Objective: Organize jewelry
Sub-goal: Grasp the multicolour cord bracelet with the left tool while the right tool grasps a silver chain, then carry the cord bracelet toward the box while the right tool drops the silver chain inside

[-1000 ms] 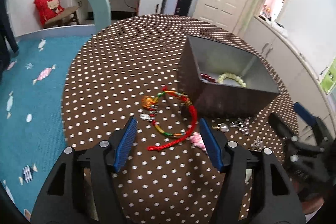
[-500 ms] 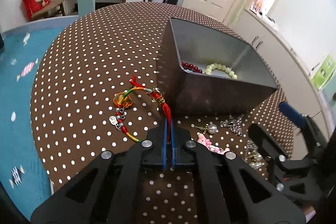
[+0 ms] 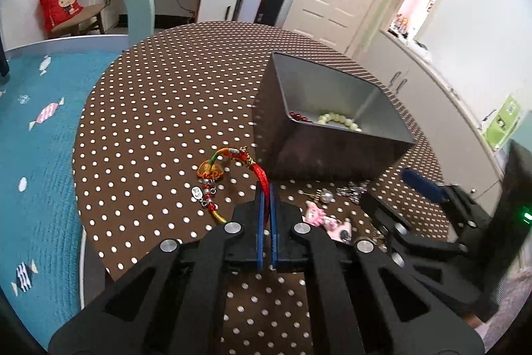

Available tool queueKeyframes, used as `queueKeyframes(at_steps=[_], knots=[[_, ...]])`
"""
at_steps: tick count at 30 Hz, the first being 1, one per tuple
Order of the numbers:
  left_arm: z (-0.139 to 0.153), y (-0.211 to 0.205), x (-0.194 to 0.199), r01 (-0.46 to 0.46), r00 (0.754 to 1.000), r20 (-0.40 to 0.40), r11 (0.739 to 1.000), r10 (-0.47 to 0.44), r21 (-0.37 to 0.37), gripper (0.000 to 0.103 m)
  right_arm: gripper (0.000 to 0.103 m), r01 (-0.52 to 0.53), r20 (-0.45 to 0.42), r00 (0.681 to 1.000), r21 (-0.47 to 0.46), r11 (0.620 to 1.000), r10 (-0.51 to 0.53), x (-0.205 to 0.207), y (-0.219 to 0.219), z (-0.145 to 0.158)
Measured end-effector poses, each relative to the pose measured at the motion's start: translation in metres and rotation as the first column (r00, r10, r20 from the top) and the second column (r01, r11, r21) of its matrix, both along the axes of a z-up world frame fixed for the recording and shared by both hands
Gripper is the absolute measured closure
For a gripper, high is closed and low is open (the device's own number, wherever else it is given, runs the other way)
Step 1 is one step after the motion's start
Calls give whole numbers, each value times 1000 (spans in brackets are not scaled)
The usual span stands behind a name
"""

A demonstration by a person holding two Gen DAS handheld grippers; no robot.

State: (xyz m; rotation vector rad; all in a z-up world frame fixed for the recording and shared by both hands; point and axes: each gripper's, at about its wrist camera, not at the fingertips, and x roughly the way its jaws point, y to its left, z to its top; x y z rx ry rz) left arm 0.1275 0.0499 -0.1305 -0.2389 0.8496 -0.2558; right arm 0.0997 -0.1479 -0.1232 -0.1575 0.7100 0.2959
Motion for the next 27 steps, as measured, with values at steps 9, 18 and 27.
queueKeyframes(at_steps=[9,18,27], knots=[[-4,-6,-5,55,998,-2,998,-55,-41,100,71,-36,-42,998,-17,999,35,7,9,-4],[-8,-16,-8,70,998,-5,997,-70,-36,100,88,-75,-60,995,-21,997,74,8,13,-8],[-2,-11,-16,55,998,7,998,-55,-34,100,89,-76,-47,996,13,997,77,6,4,-5]])
